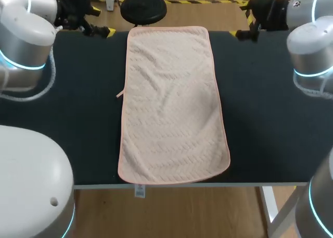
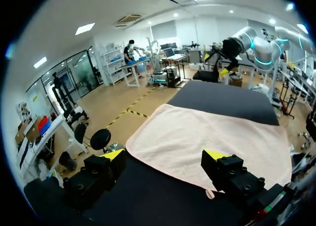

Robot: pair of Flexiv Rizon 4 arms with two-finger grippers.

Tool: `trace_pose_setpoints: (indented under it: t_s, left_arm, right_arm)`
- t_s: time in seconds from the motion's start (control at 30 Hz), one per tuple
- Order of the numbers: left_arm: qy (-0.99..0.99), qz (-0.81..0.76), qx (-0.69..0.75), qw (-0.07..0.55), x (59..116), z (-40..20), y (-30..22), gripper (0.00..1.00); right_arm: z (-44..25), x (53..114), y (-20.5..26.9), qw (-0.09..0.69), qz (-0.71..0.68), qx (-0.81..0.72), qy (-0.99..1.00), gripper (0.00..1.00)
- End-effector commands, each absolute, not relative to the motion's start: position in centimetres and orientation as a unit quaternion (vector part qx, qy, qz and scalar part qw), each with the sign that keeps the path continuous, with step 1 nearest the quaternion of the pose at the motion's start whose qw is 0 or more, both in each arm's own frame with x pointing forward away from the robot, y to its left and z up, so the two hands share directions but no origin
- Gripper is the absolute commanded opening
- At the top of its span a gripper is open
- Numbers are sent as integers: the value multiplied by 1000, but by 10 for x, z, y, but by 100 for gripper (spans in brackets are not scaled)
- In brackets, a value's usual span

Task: Fold the towel

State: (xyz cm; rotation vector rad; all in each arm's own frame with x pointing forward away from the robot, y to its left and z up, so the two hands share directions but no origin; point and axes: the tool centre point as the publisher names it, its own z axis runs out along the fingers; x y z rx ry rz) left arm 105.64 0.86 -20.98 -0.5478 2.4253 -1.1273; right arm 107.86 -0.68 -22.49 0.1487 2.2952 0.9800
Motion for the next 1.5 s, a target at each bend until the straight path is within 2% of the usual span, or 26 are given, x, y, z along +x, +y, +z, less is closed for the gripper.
trace_pose_setpoints:
  t_s: [0.03, 0.4, 0.47, 0.83, 1.07, 1.27, 1.5]
  left_arm:
    - [940, -275, -134, 153, 1061, -205, 12, 100]
    - [940, -275, -134, 153, 1061, -205, 12, 100]
    - [953, -246, -93, 149, 1061, -210, 4, 100]
    - [990, -113, 36, 76, 1047, -259, -32, 100]
    - [995, -64, 56, 53, 1041, -287, -37, 100]
    - [997, -45, 54, 44, 1039, -304, -42, 100]
    - [997, -50, 42, 46, 1038, -306, -47, 100]
  right_arm:
    - [-219, 1081, -9, 220, 221, -128, 942, 100]
    - [-219, 1081, -9, 220, 221, -128, 942, 100]
    - [-222, 1082, -4, 221, 206, -131, 944, 100]
    - [-258, 1057, 43, 183, 111, -90, 973, 100]
    - [-286, 1045, 56, 177, 65, -55, 981, 100]
    - [-314, 1037, 61, 140, 19, -57, 988, 100]
    - [-315, 1036, 61, 133, 4, -76, 988, 100]
